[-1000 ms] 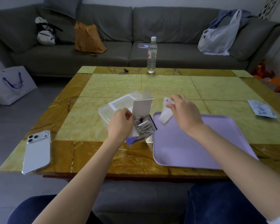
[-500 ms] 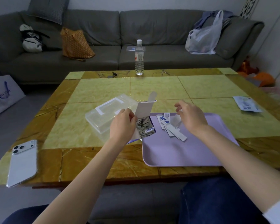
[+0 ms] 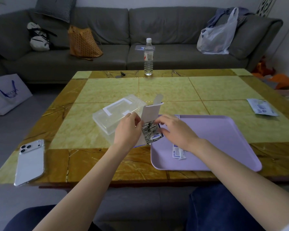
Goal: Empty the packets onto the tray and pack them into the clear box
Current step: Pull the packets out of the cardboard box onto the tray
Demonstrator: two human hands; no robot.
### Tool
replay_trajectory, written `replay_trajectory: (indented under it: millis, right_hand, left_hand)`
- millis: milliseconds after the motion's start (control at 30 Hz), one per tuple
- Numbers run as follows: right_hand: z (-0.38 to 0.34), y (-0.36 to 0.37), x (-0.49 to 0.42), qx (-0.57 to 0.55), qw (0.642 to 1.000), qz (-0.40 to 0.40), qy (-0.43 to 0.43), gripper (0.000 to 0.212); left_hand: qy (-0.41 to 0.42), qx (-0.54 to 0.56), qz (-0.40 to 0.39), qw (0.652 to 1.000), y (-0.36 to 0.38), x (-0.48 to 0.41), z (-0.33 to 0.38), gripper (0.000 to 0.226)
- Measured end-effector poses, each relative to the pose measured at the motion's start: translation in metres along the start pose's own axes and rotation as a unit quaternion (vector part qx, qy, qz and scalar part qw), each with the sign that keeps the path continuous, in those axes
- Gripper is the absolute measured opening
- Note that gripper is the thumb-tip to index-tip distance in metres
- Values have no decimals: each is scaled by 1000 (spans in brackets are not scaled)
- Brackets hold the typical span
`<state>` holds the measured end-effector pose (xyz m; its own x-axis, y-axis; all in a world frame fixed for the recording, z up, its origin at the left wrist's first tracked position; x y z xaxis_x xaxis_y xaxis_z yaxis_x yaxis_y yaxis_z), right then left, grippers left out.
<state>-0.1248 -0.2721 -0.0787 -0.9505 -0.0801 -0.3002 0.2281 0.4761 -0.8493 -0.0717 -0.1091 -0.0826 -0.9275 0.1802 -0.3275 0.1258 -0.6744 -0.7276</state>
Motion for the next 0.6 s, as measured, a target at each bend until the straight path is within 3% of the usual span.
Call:
replay_trajectory:
  millis: [200,600]
  right_hand:
    - [0,13,-11,-10,990,-142,14,63]
    - [-15,31,-28,139,985,-87,-48,20]
  left_hand:
    - [-9,13,0,1000,-2,3,-8,11]
    - [-23,-2,-3,1000,-4,-1,-18,11]
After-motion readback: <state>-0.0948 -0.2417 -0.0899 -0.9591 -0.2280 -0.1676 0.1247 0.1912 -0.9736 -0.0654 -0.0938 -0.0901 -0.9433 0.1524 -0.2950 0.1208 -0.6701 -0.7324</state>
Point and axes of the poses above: each hand's wrist, its own x-axis away from the middle knuckle, its own y-axis out of the palm, z = x × y, the point moved 1 cm from there along -x, towards the middle knuckle, and after that the axes turned 5 degrees about z, right-handed, at the moved point
